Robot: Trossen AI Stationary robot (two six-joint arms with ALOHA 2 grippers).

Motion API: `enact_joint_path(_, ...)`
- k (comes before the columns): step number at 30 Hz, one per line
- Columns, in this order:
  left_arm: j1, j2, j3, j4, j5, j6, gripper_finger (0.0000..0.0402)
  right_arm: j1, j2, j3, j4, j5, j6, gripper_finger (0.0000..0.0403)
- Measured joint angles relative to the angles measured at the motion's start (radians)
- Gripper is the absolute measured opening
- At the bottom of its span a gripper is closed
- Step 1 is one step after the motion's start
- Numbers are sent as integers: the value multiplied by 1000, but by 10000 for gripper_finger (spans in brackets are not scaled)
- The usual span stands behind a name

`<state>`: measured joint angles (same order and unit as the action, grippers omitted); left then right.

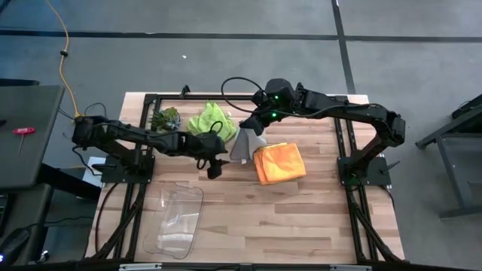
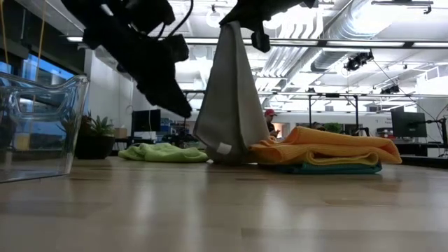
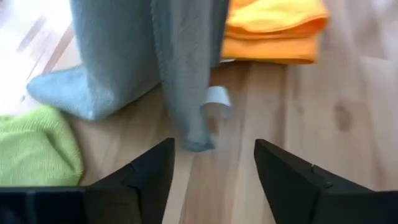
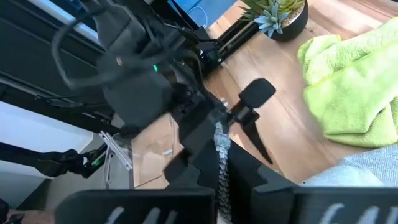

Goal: Fold microfiber towels
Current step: Fold the light blue towel

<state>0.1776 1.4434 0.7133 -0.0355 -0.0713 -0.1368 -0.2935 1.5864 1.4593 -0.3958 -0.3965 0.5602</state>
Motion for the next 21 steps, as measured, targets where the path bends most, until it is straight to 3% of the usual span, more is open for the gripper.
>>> enact_joint_path(4, -9, 57, 0, 10, -67, -99, 235, 0, 0, 0, 1, 0, -3, 0)
enact_joint_path(12, -8, 190, 0, 170, -19, -285, 255, 0, 0, 0, 0, 0, -4, 0)
enact_joint_path(21, 7, 173, 0, 172, -3, -483, 255, 0, 0, 0, -4, 0, -26, 0)
